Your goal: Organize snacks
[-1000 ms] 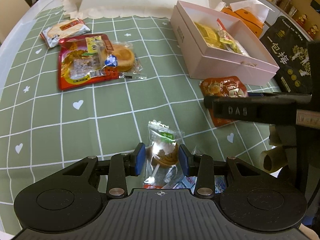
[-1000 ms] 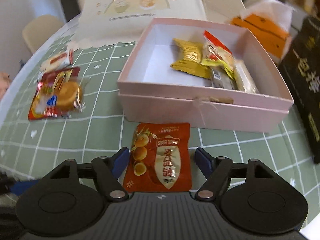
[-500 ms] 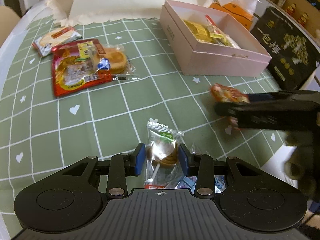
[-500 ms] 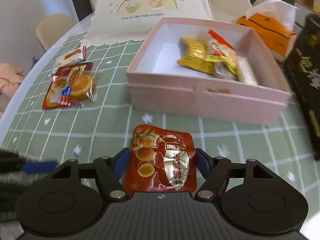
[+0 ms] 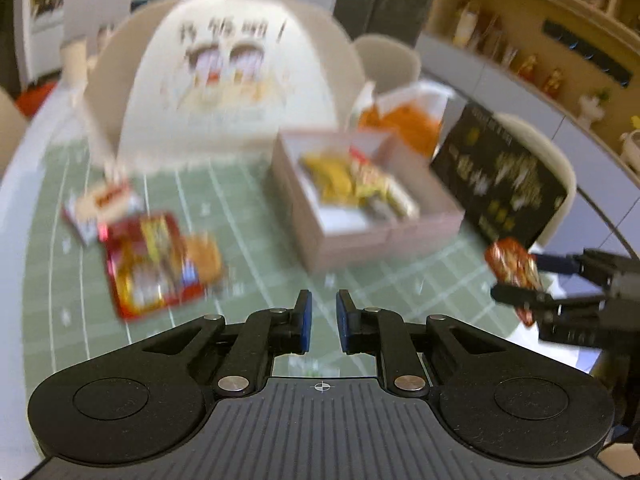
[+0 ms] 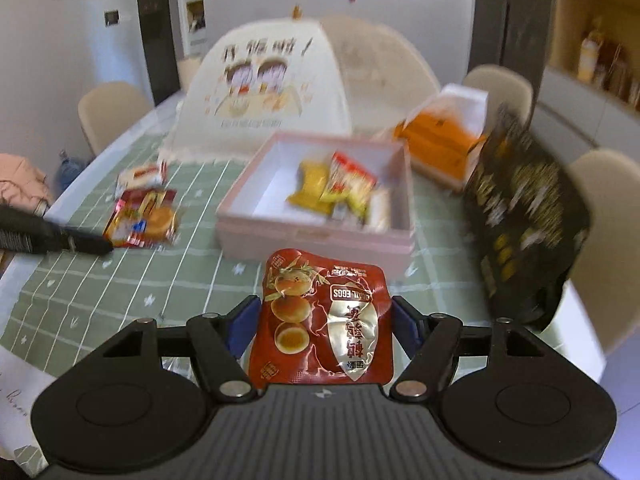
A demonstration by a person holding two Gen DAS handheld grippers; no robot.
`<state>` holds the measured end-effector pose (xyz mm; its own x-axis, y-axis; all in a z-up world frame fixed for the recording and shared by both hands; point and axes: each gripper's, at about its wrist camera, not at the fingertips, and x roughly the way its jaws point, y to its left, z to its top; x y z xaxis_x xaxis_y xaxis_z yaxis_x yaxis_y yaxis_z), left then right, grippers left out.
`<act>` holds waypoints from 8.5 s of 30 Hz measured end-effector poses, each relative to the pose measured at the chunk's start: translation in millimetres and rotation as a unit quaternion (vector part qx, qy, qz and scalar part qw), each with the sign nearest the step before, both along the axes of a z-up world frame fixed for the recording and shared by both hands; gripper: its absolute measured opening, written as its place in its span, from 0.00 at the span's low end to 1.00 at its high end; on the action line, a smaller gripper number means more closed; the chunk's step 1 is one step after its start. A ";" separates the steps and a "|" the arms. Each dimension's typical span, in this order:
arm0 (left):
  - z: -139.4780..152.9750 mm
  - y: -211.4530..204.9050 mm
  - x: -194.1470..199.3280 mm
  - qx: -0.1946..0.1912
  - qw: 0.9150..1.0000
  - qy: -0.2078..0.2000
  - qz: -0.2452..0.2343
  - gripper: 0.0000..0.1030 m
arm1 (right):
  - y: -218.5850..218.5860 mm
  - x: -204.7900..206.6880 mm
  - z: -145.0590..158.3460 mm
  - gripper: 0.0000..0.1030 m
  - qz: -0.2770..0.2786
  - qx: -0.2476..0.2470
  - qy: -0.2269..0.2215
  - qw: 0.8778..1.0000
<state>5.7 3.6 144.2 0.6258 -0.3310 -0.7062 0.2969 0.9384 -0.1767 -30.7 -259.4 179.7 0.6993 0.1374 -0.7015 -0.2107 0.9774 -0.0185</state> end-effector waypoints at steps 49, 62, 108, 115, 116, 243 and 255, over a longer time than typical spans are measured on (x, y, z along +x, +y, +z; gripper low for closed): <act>-106.4 -21.1 33.4 0.117 0.987 0.103 -0.028 0.61 | 27.1 -7.9 -118.8 0.69 0.008 0.002 0.092 0.996; 41.9 -21.8 28.6 0.008 0.992 -0.091 -0.089 0.38 | -19.0 -3.8 10.0 0.68 0.011 0.020 -0.098 0.995; -81.5 210.9 60.8 -0.118 0.970 0.086 0.194 0.42 | 46.4 226.4 -98.7 0.71 -0.047 0.127 0.188 0.973; -88.1 200.1 56.4 -0.124 0.973 0.097 0.171 0.42 | 56.3 196.5 -84.1 0.71 -0.007 0.092 0.073 0.993; -88.7 199.7 56.0 -0.123 0.973 0.097 0.170 0.42 | 51.3 196.2 -82.1 0.73 -0.006 0.130 0.076 0.989; -99.5 160.3 -51.5 -0.082 0.967 0.124 0.208 0.40 | 251.6 95.0 -48.7 0.74 0.293 0.095 0.064 0.949; -90.9 -10.2 -75.7 0.004 0.992 0.104 -0.072 0.40 | 57.7 13.0 -71.3 0.74 0.130 -0.067 0.047 0.988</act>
<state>-70.0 -6.6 53.3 0.4129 -0.4013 -0.8176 0.3867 0.8900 -0.2415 -17.7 -201.6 108.4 0.5838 0.2046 -0.7857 -0.4605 0.8804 -0.1129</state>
